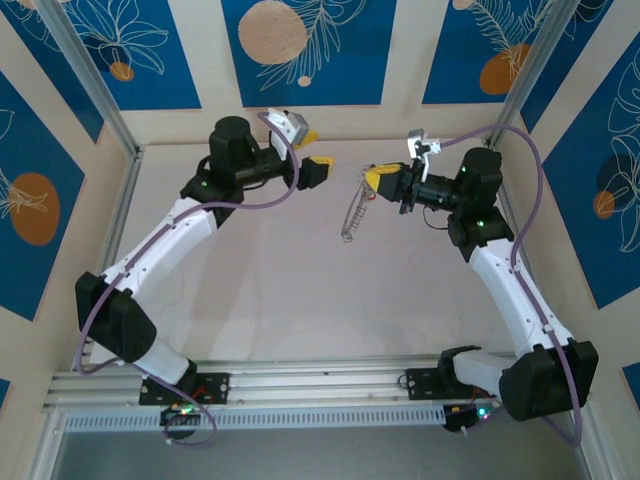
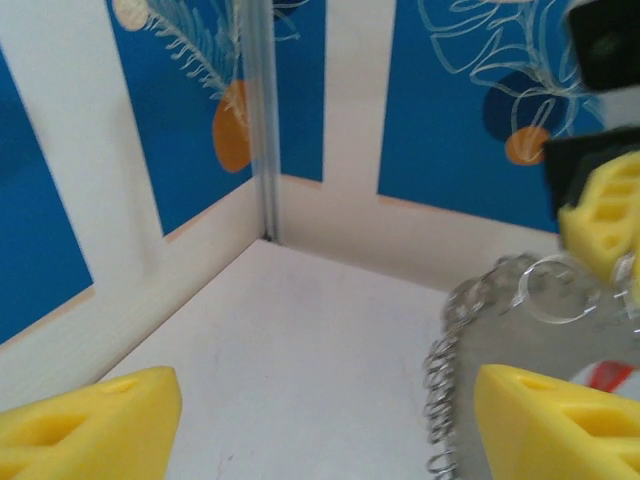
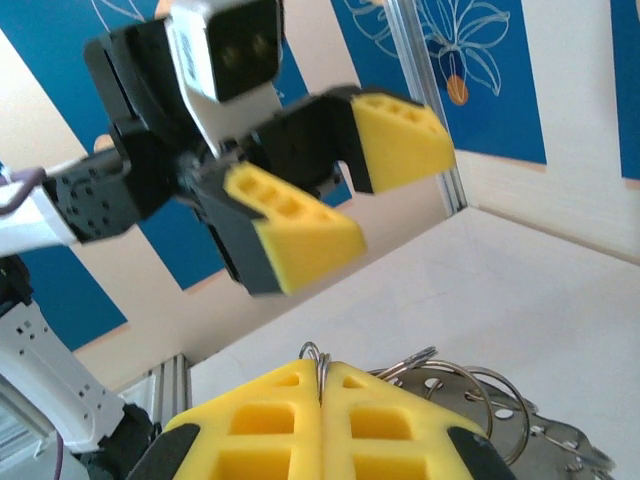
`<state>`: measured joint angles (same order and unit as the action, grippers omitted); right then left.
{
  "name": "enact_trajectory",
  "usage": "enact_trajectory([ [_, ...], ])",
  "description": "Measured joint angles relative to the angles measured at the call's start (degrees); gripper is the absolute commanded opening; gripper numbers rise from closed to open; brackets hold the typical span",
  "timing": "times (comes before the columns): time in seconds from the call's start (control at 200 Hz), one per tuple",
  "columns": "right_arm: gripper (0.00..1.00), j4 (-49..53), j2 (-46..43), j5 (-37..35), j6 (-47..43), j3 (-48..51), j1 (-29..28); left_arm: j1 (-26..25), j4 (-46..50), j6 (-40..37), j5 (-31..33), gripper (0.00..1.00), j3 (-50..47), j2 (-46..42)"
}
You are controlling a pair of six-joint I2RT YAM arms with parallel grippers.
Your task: Put the keys on the keyring
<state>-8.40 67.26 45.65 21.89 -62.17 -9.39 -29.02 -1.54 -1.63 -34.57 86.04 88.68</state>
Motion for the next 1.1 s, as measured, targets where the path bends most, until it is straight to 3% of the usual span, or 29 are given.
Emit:
enact_trajectory([
  [0.35, 0.00, 3.69, 2.80, 1.75, -3.06, -2.47, -0.02, 0.50, 3.34, 6.99, -14.82, 0.51, 5.79, 1.77],
  [0.79, 0.00, 2.32, 4.02, 2.67, -2.23, -3.19, -1.46, 0.50, 5.66, 12.35, -29.53, 0.42, 8.24, 5.38],
  [1.1, 0.00, 1.99, 5.38, 2.82, -1.97, -5.27, -3.06, 0.39, 5.68, 13.31, -31.71, 0.42, 8.31, 5.79],
])
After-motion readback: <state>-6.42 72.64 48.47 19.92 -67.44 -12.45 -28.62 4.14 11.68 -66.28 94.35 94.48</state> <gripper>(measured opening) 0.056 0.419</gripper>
